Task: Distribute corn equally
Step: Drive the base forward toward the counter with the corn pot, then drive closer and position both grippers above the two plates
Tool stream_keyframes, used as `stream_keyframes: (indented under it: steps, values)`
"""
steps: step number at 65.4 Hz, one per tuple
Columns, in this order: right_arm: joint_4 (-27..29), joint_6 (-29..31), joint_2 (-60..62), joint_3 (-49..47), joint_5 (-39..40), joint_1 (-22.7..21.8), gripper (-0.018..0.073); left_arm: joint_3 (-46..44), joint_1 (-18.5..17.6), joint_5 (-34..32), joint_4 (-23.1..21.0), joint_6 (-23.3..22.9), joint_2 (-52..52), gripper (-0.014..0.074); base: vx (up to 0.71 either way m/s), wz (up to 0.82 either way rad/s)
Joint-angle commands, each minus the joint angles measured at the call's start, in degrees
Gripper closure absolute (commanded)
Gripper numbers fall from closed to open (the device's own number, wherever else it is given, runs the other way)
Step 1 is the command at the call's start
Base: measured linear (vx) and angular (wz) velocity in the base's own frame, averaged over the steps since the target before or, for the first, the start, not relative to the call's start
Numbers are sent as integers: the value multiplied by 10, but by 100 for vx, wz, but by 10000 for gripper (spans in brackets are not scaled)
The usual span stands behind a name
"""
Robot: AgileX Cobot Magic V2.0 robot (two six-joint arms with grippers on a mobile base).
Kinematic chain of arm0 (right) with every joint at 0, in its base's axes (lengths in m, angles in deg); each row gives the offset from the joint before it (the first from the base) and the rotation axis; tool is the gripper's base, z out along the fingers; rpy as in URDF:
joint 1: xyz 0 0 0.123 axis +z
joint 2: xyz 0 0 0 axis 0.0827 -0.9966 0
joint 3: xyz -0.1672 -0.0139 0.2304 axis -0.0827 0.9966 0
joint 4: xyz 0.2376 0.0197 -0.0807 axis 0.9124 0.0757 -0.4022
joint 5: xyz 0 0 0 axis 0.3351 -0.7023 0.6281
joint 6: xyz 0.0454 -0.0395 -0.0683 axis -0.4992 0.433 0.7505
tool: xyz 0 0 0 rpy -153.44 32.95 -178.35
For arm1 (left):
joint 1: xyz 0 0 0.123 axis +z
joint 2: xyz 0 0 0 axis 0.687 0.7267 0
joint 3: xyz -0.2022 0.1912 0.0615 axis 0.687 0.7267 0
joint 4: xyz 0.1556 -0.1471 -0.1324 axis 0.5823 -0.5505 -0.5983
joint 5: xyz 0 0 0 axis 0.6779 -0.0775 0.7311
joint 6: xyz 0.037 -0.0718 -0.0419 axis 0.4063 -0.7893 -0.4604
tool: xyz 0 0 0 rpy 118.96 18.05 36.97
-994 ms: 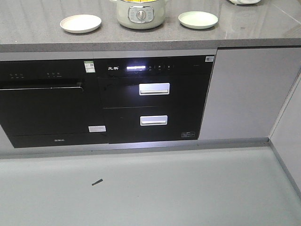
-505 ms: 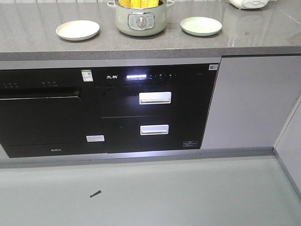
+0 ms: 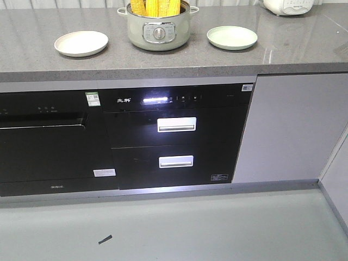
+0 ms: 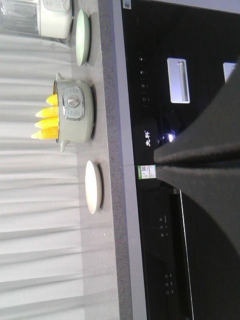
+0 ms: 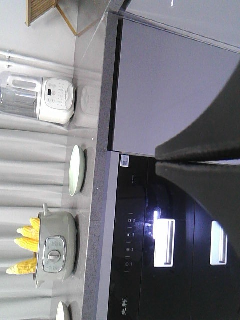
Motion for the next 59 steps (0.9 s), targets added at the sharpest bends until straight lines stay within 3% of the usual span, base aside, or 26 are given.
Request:
stream_keyframes:
  steps: [1,59]
  values:
    - [-1,-1,-1,6,43,0,563,7,1,-45,-6,-5,-9,603,14,-4]
    - [-1,-1,-1,6,43,0,563,7,1,-45,-6,-5,-9,603,12,-4]
